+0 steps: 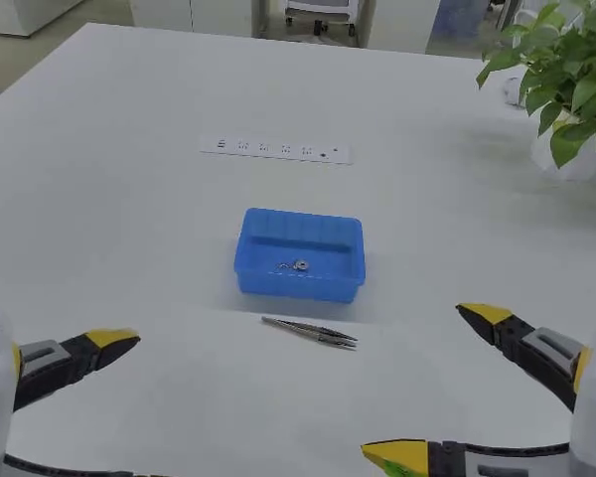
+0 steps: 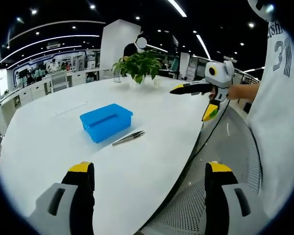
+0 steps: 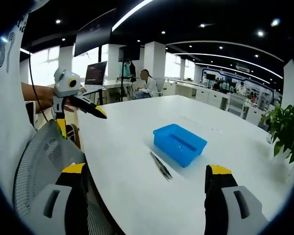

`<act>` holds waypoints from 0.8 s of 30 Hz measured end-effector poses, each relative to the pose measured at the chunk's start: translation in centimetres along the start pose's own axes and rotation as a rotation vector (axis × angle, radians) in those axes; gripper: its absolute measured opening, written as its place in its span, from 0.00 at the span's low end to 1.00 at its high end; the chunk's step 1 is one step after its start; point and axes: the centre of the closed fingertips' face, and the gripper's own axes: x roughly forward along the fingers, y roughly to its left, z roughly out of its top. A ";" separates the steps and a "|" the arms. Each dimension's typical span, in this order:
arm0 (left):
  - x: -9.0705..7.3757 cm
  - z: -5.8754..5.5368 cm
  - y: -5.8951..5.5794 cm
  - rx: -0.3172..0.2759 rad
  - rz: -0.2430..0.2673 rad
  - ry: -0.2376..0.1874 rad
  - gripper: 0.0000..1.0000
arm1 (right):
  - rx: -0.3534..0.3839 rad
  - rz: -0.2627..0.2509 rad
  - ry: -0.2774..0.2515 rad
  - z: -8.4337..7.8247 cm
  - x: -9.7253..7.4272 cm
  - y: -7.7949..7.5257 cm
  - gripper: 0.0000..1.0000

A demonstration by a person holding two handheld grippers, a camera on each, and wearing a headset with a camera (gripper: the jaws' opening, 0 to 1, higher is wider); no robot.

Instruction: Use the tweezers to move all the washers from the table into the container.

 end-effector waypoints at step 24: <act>0.2 1.1 -0.8 0.069 -0.035 -0.001 0.99 | 0.022 0.113 0.004 -0.4 0.1 2.0 1.00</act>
